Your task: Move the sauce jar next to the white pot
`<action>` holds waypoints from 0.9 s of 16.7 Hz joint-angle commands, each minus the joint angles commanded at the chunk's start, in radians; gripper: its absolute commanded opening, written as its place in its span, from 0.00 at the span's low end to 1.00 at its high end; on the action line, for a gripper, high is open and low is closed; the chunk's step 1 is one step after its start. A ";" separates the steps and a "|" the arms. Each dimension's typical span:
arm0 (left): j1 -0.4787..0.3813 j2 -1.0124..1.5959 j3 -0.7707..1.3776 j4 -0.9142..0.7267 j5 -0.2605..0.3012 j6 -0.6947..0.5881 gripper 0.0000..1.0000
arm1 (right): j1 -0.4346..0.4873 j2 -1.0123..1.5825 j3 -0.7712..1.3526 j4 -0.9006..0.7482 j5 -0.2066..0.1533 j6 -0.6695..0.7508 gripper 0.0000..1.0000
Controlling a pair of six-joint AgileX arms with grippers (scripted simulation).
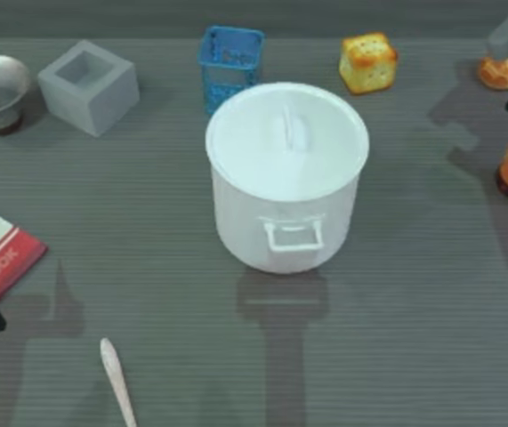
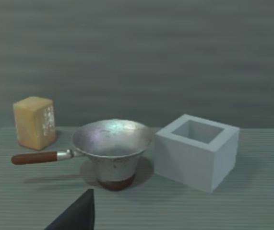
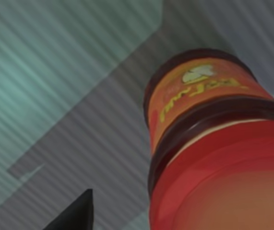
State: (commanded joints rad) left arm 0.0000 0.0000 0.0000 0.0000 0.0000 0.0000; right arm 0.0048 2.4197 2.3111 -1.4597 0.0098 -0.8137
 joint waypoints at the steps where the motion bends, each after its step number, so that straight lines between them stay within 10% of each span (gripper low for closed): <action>1: 0.000 0.000 0.000 0.000 0.000 0.000 1.00 | 0.000 0.000 0.000 0.000 0.000 0.000 1.00; 15: 0.000 0.000 0.000 0.000 0.000 0.000 1.00 | 0.001 -0.008 -0.212 0.204 0.000 0.001 1.00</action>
State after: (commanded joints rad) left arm 0.0000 0.0000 0.0000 0.0000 0.0000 0.0000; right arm 0.0055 2.4120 2.0994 -1.2558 0.0097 -0.8131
